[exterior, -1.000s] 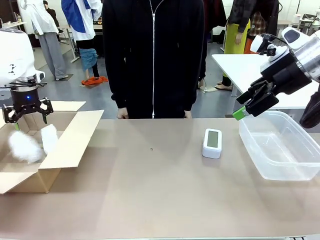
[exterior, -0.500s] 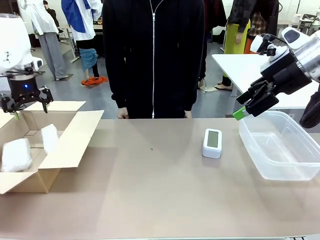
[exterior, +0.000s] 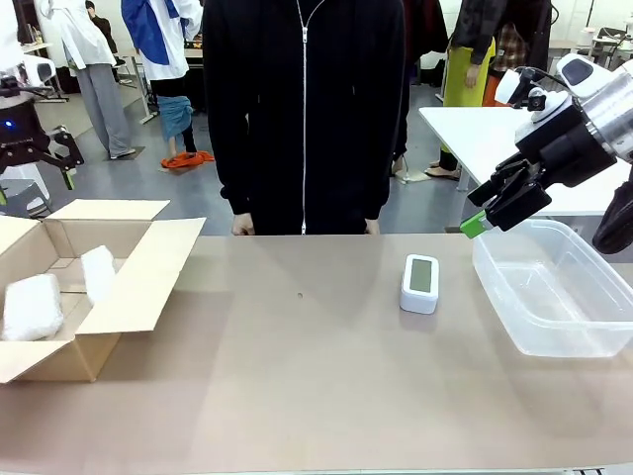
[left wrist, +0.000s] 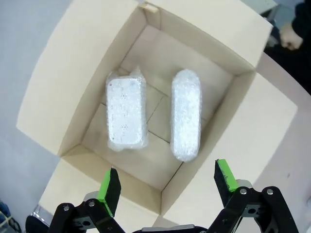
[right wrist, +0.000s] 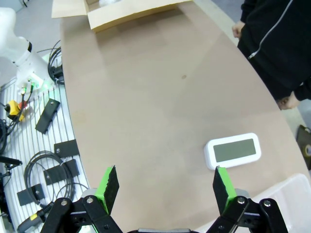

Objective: Separate and place wrapped and unwrapped clocks.
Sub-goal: If the picked Digital clock is wrapped, place it in the Package Box ; if not, place it in the Organizing box.

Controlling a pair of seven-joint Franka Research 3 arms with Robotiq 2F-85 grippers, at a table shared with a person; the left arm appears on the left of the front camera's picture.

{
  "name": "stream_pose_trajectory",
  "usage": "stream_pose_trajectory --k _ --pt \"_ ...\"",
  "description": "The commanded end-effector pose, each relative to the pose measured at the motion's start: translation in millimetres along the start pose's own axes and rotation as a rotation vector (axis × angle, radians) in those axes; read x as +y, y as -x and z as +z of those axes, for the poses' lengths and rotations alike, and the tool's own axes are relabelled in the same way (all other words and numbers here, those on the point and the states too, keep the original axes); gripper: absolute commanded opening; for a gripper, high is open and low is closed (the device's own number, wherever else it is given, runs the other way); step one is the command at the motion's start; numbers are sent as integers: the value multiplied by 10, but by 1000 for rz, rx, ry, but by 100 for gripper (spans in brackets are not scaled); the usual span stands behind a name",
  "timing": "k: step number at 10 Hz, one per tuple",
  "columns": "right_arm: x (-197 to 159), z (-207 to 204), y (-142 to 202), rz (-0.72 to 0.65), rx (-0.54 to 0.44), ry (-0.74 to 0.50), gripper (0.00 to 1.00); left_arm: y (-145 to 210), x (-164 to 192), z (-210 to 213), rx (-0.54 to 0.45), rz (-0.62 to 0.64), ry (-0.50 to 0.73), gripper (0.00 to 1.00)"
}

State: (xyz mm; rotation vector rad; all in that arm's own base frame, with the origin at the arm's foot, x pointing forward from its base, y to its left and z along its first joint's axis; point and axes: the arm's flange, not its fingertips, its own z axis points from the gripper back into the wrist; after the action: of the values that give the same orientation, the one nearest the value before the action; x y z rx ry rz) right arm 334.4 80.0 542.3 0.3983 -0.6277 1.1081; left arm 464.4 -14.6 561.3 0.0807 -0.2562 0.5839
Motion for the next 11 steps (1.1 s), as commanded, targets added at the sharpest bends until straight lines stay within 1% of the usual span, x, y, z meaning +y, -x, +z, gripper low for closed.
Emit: stream_pose_trajectory --k 1,2,3,4,5,11 --pt "-28 -5 -16 10 -27 -25 100 119 149 50 9 -75 58 100" --pt "-28 -5 -16 10 -27 -25 100 162 172 84 3 -127 61 100" --pt "-28 -5 -16 10 -27 -25 100 156 174 93 14 -125 60 100" --pt "-28 -5 -16 10 -27 -25 100 105 143 50 56 -103 55 100" --pt "-28 -5 -16 10 -27 -25 100 149 105 153 -1 -103 48 100" --pt "-28 -5 -16 10 -27 -25 100 149 105 153 -1 -103 48 100"
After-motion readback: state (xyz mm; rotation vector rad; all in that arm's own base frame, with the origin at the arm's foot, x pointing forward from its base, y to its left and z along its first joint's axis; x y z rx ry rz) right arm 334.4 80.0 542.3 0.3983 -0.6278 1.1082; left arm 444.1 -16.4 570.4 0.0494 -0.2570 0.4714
